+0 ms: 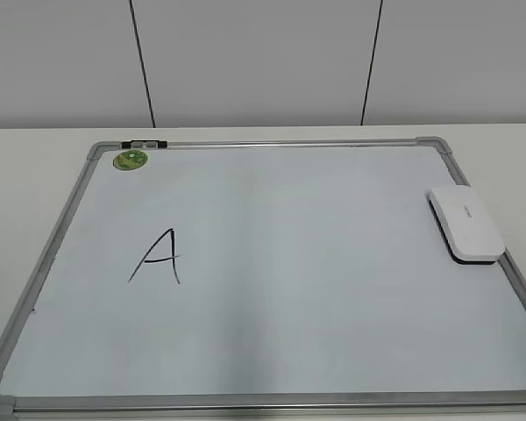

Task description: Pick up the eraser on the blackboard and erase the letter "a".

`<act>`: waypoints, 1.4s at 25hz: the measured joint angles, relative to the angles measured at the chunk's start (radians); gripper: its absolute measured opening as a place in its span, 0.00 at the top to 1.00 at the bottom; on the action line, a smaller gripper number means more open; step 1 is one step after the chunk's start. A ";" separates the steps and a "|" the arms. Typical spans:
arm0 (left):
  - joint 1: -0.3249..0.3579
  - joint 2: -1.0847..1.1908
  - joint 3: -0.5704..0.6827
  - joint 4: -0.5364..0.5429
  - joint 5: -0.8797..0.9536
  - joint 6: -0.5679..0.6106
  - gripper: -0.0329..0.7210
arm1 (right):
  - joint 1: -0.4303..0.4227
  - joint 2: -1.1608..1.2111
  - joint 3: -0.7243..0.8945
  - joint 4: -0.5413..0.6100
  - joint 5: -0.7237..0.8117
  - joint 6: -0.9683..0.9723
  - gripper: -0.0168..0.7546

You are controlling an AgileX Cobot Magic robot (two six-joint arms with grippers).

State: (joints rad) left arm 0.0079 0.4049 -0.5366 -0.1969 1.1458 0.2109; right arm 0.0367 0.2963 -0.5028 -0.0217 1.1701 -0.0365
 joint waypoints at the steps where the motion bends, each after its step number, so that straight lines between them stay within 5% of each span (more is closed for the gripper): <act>1: 0.000 0.000 0.004 0.002 -0.006 0.000 0.48 | 0.000 0.000 0.002 0.000 -0.008 0.005 0.21; 35: 0.000 -0.017 0.019 0.036 -0.049 0.000 0.48 | 0.000 -0.002 0.013 0.014 -0.032 0.021 0.21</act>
State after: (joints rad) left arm 0.0079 0.3875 -0.5178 -0.1605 1.0963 0.2104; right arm 0.0367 0.2939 -0.4894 -0.0078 1.1380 -0.0154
